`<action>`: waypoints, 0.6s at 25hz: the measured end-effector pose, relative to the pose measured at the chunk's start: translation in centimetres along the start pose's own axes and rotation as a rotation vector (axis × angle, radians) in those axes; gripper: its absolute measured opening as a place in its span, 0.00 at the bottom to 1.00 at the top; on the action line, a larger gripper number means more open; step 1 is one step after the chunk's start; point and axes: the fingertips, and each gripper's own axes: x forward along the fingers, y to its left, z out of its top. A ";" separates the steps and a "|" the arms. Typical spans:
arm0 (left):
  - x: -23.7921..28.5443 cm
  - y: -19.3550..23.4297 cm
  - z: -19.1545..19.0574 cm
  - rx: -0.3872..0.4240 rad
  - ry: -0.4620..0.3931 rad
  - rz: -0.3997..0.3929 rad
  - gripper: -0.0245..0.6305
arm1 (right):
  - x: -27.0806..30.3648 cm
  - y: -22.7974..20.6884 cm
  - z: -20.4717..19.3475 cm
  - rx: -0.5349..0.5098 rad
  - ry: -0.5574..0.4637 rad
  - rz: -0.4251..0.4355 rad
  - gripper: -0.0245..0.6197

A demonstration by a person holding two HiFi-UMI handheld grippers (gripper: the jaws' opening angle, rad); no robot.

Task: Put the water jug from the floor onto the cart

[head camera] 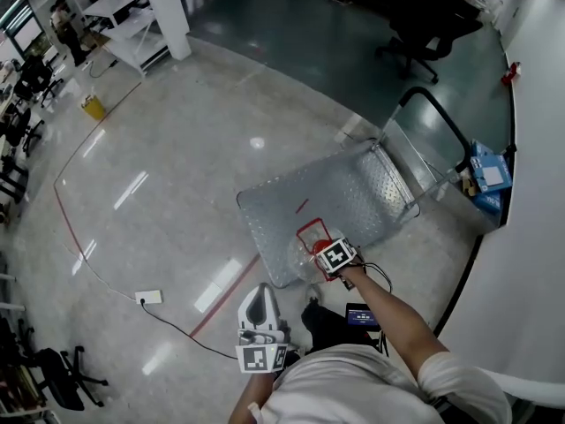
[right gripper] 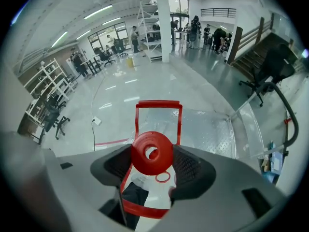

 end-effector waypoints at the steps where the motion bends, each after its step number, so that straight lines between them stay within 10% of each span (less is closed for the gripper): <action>1: 1.4 0.2 0.2 0.001 -0.006 0.010 0.04 | 0.4 -0.5 1.2 -0.016 -0.006 0.006 0.46; 15: 11.7 3.2 -0.3 0.050 0.038 0.083 0.04 | 5.5 -7.7 10.7 -0.058 -0.014 -0.004 0.46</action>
